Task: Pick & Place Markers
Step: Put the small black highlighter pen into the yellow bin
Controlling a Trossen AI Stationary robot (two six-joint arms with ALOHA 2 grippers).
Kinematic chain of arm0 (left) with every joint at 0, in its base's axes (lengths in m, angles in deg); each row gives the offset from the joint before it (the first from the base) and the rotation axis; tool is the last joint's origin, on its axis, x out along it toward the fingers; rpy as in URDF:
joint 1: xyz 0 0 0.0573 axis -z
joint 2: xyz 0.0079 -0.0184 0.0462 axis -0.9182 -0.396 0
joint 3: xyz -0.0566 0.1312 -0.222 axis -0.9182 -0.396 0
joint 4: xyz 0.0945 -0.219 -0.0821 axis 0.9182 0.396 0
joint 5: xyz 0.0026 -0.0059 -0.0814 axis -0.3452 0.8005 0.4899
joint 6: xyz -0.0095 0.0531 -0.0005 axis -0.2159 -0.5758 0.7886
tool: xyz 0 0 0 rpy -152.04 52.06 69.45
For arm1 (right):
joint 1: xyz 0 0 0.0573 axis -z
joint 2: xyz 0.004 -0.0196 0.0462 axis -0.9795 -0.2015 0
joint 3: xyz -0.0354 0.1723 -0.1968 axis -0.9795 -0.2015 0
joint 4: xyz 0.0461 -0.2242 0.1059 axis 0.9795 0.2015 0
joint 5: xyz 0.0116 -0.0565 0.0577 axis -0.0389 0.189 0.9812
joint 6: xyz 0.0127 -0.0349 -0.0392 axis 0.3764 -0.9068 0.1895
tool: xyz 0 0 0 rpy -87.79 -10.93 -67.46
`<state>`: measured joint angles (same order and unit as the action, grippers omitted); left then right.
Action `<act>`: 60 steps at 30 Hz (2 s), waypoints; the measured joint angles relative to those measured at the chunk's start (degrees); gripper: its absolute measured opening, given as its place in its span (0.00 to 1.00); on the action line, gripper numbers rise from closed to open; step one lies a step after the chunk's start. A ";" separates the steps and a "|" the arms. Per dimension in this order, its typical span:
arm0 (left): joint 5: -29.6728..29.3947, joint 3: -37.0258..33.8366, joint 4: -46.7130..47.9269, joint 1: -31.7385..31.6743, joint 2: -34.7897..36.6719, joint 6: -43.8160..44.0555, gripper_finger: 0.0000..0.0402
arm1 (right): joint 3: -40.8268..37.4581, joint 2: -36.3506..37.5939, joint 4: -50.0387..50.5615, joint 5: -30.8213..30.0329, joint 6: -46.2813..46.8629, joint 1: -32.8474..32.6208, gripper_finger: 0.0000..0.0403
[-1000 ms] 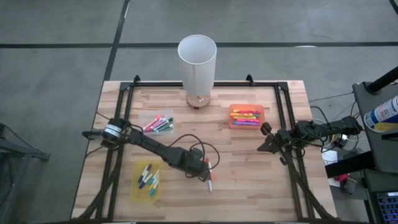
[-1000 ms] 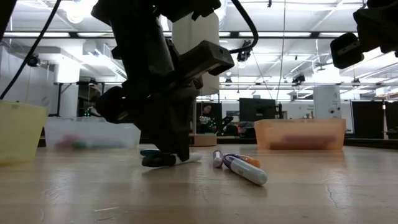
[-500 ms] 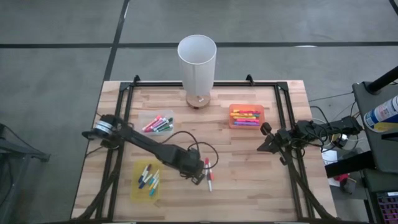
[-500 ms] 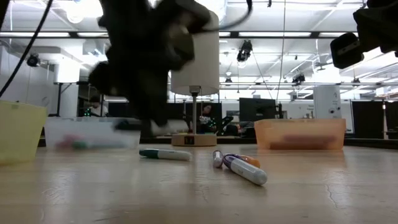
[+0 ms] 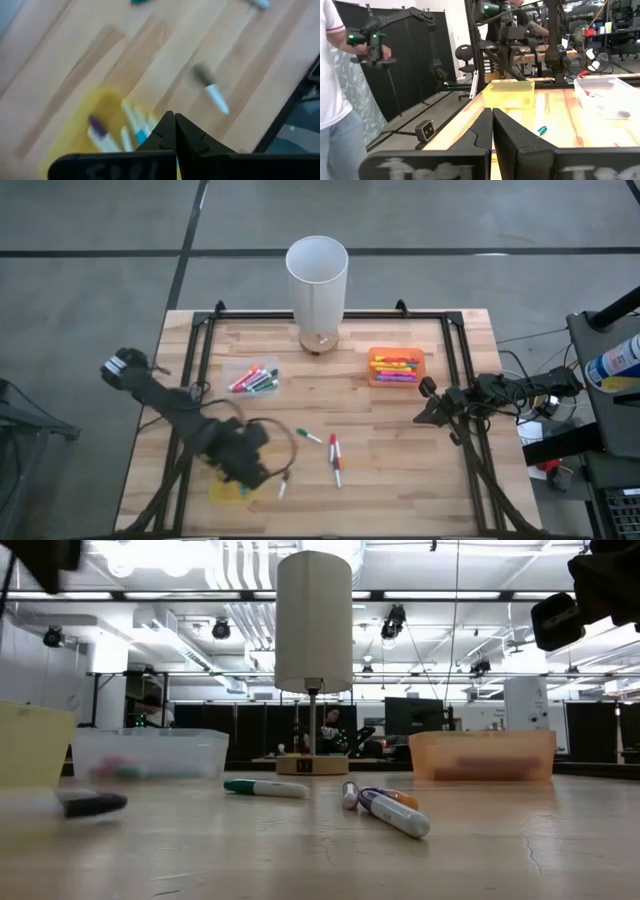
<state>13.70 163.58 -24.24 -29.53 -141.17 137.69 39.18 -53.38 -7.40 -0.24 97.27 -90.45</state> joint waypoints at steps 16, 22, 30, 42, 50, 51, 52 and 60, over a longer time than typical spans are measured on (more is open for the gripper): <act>-17.37 -7.33 -30.22 12.31 0.87 0.27 0.00 | 0.00 -0.04 0.00 0.00 0.00 0.00 0.02; -8.66 -7.36 -30.73 7.22 -5.50 -10.72 0.05 | -0.01 -0.04 0.00 0.00 0.00 0.00 0.02; 0.05 -7.25 -31.54 3.20 -11.23 -26.49 0.22 | -0.02 -0.03 0.00 0.00 0.00 0.00 0.02; 3.62 -7.22 -31.66 1.74 -12.25 -41.12 0.26 | 0.00 -0.02 -0.02 0.00 0.00 -0.01 0.02; 6.61 -7.20 -29.96 1.63 -12.25 -63.95 0.26 | 0.00 0.02 -0.02 0.00 0.00 -0.02 0.02; 7.01 -7.24 -29.38 1.90 -12.25 -66.95 0.26 | 0.00 0.02 -0.02 0.00 0.00 -0.02 0.02; 7.06 -7.29 -29.15 2.16 -12.25 -70.11 0.26 | -0.02 0.02 -0.02 0.00 0.00 -0.01 0.02; 7.28 -7.62 -32.76 2.36 -13.87 -85.65 0.26 | 0.00 0.02 0.00 0.00 0.00 -0.02 0.02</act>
<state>20.97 155.97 -57.00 -27.18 -155.04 52.04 39.19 -53.35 -7.41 -0.24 97.27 -90.48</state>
